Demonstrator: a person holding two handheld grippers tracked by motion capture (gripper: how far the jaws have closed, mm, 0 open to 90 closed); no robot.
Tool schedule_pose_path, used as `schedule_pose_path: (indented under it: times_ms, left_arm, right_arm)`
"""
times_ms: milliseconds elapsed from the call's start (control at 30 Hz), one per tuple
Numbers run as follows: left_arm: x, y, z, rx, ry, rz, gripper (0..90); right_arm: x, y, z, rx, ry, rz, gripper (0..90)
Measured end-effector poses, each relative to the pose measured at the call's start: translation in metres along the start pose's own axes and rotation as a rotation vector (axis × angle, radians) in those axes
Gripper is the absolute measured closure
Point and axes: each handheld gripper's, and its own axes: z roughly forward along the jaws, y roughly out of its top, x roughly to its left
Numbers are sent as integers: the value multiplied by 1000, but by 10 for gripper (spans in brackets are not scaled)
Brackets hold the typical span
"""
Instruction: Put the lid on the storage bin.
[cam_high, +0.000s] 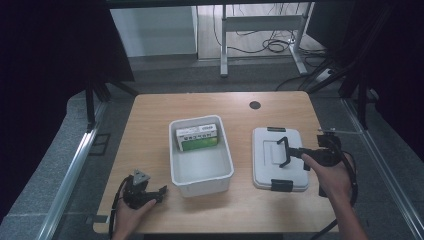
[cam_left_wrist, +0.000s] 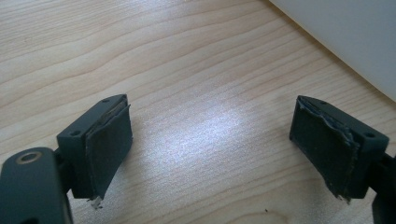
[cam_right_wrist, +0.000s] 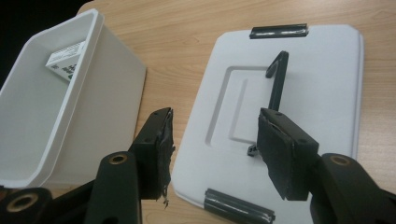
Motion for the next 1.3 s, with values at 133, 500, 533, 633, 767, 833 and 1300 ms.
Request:
schedule_pose_path:
  times_ms: [133, 500, 533, 633, 767, 833, 1300]
  left_arm:
    - [0, 0, 0, 0, 0, 0, 129]
    - [0, 0, 0, 3, 0, 2, 128]
    - [0, 0, 0, 3, 0, 1, 128]
    - [0, 0, 0, 3, 0, 2, 128]
    - [0, 0, 0, 4, -1, 3, 127]
    - [0, 0, 0, 4, -1, 3, 127]
    - [1, 1, 0, 5, -3, 5, 122]
  right_arm:
    - [0, 7, 4, 27, -30, -4, 462]
    - [-1, 30, 17, 78, -71, 15, 462]
    - [0, 33, 18, 82, -77, 16, 462]
    - [1, 40, 20, 96, -92, 9, 462]
    - [1, 48, 25, 117, -106, 10, 462]
    - [1, 49, 26, 122, -109, 8, 461]
    - [-3, 65, 47, 197, -171, 22, 472]
